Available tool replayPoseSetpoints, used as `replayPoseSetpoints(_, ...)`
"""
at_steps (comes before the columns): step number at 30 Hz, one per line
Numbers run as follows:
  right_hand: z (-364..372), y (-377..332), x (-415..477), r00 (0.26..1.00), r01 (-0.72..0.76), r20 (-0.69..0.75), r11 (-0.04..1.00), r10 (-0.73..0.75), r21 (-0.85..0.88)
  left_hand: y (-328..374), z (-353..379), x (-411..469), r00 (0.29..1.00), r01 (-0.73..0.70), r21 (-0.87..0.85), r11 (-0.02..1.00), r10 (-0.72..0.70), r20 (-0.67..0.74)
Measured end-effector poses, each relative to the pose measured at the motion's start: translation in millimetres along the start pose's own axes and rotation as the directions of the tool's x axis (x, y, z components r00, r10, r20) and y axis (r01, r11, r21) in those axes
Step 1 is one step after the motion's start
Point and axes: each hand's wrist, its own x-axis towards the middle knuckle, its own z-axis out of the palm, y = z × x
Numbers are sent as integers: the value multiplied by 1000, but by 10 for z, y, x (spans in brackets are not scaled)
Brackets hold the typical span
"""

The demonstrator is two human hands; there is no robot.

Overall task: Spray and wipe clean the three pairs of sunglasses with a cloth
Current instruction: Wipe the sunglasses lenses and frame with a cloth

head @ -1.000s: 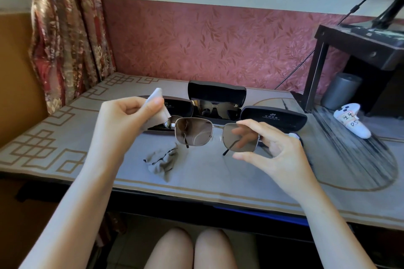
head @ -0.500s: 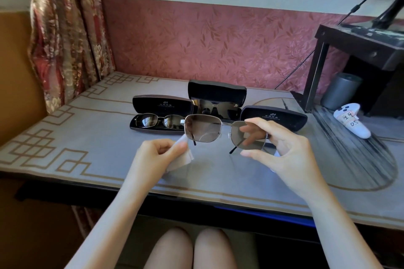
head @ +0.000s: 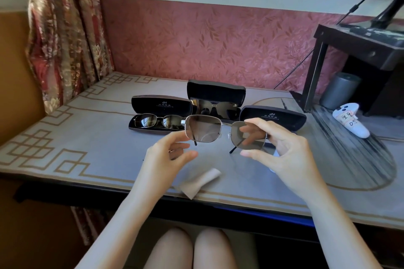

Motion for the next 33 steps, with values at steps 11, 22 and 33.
replayPoseSetpoints(11,36,9,48,1000,-8,18,1000,8,-23,-136,-34,-454,971,-188,260,947,140,193)
replayPoseSetpoints(22,84,40,51,1000,9,26,1000,-9,-2,-281,138,-261,968,-239,352,905,251,12)
replayPoseSetpoints(33,134,61,40,998,35,52,998,-38,52,119,-242,-279,930,-322,54,945,327,-168)
